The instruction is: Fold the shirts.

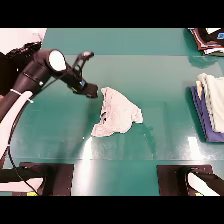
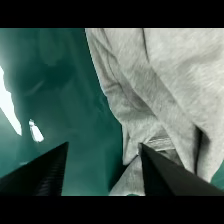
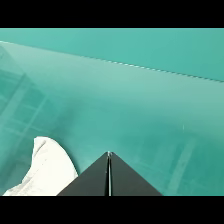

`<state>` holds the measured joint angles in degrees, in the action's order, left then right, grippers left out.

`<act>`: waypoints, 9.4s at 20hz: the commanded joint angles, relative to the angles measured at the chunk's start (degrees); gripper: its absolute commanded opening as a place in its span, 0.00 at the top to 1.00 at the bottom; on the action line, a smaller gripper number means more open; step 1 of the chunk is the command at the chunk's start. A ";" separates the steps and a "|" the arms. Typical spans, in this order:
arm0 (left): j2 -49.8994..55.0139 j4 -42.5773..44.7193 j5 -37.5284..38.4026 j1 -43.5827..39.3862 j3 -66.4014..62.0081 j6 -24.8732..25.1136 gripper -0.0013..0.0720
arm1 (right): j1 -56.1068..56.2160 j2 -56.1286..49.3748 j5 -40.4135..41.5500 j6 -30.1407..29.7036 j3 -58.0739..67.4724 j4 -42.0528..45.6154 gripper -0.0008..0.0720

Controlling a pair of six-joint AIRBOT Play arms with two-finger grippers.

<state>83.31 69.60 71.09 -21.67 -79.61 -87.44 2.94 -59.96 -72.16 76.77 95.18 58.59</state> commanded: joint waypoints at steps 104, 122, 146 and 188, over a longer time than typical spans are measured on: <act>8.02 8.98 -15.72 13.86 -4.85 3.85 0.95 | 5.40 -38.16 -1.31 6.14 5.11 19.43 0.97; 8.07 -9.40 5.20 27.15 -5.18 10.12 0.38 | -2.78 -29.05 -13.86 1.20 -1.86 5.70 0.43; 4.13 -11.26 -8.33 18.80 12.74 12.94 0.95 | -29.29 6.19 -16.50 1.86 -55.52 14.95 0.43; -33.73 -9.01 -1.75 21.84 -50.99 -1.18 0.95 | -9.25 10.69 -9.11 3.76 24.11 15.89 0.97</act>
<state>49.82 62.06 66.70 0.14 -123.37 -86.15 -6.35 -48.80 -75.42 80.49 112.09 71.53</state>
